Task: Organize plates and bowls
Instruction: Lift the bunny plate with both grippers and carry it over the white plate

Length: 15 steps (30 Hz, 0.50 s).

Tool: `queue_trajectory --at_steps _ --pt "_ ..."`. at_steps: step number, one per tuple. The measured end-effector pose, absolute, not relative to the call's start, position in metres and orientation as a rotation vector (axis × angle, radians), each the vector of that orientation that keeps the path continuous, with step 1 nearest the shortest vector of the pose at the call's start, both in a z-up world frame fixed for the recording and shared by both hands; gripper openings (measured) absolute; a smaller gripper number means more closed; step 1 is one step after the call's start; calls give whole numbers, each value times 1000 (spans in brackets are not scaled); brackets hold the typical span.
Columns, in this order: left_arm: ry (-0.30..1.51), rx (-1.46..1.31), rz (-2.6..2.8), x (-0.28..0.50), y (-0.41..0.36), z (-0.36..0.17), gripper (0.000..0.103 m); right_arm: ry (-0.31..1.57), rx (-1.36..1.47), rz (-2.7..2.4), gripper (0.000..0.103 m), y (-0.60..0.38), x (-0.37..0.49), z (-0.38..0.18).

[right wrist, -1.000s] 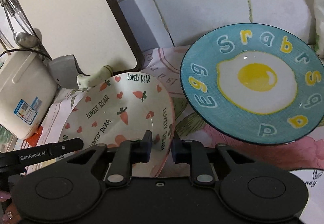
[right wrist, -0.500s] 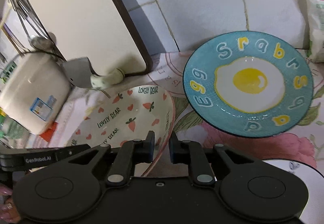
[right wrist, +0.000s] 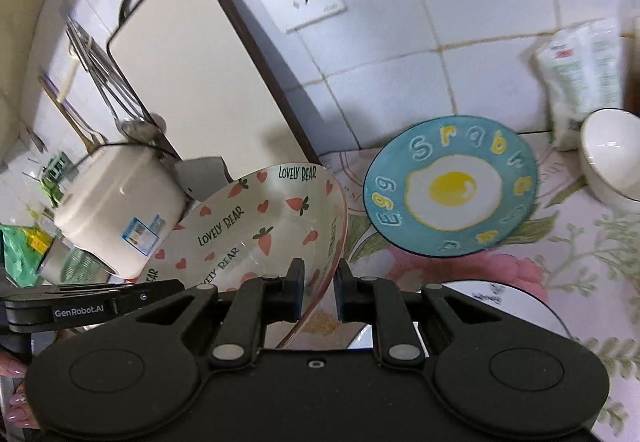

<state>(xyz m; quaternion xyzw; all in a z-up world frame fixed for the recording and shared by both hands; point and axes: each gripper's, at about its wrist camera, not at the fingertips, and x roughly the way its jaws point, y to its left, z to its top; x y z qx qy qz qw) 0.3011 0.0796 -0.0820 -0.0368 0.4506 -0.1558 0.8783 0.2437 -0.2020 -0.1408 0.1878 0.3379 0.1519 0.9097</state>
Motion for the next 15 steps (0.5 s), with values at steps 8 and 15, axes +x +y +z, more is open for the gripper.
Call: queue_trajectory --at_steps 8,15 --pt "933 -54 -414 265 46 -63 28 653 410 266 20 -234 186 -122" --pt "983 -66 -467 243 18 -79 28 674 420 200 21 -256 145 -129"
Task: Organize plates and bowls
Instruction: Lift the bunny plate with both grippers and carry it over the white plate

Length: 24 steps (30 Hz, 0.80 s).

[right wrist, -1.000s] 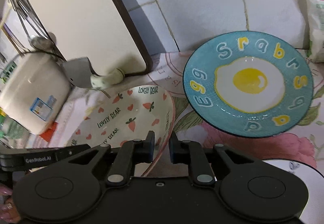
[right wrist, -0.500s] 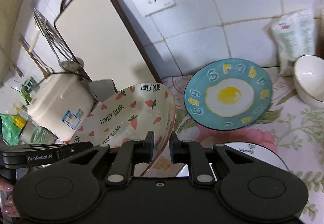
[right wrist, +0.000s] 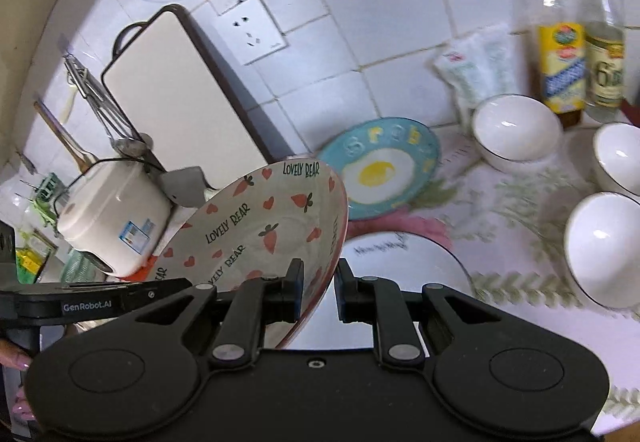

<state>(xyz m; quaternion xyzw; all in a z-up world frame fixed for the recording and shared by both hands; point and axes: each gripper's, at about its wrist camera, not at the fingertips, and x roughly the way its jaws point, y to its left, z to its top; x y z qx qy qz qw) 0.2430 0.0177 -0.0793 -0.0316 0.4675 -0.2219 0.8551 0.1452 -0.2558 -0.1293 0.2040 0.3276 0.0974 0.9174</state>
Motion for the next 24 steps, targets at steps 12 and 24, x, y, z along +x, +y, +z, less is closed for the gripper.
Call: queue_trajectory --at_steps 12,24 --pt "1054 -37 -489 235 -22 -116 29 728 460 125 21 -285 118 -166" --pt "1102 18 -450 246 -35 -152 29 810 488 136 22 -289 129 -209"
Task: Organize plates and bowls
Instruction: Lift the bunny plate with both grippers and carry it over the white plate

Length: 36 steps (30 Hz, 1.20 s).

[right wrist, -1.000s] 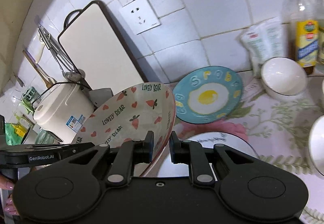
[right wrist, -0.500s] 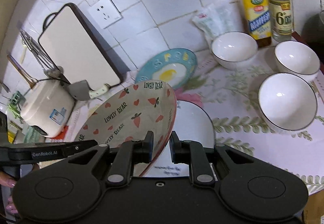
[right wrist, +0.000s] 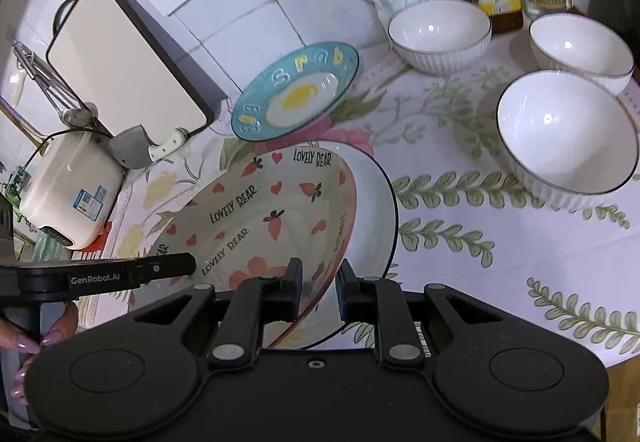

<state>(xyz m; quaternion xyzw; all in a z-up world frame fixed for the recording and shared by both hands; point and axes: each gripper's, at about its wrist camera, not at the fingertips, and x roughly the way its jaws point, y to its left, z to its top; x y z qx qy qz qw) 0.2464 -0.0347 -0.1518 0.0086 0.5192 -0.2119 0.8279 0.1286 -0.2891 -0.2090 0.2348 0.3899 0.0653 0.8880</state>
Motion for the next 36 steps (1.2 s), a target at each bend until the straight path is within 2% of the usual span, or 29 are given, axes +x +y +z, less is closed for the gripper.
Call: queue_trajectory --at_steps 24,36 --pt "1149 50 -432 264 -40 -171 29 905 483 59 24 -275 144 -219" --pt "1176 -25 -412 261 -33 -182 29 906 263 -71 35 -242 148 -210"
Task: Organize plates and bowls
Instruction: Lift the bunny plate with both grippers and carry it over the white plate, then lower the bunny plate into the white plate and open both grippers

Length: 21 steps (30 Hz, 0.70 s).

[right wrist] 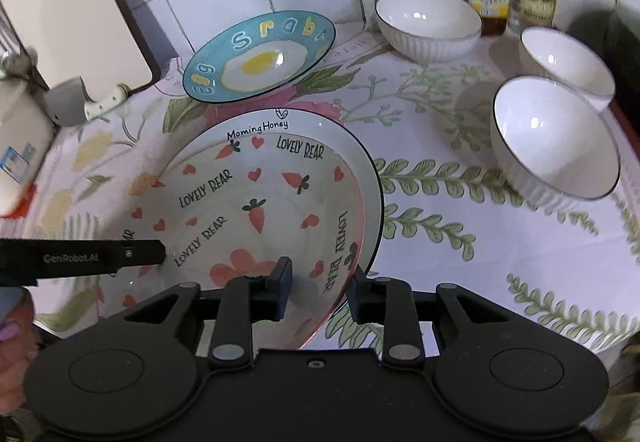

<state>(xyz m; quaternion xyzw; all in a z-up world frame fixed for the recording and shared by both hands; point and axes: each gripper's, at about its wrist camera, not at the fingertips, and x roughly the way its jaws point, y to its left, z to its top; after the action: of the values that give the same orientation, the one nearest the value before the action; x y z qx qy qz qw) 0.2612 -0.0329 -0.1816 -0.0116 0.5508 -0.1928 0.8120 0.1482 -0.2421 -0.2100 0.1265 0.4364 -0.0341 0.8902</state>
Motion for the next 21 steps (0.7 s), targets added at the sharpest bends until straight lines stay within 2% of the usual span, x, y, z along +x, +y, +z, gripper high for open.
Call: queue_trajectory --at_steps 7,21 --pt "1150 12 -395 256 -43 -182 29 875 75 -136 42 -227 148 -216" --pt "1174 27 -331 261 -50 -182 25 809 -52 -182 42 -214 148 -228"
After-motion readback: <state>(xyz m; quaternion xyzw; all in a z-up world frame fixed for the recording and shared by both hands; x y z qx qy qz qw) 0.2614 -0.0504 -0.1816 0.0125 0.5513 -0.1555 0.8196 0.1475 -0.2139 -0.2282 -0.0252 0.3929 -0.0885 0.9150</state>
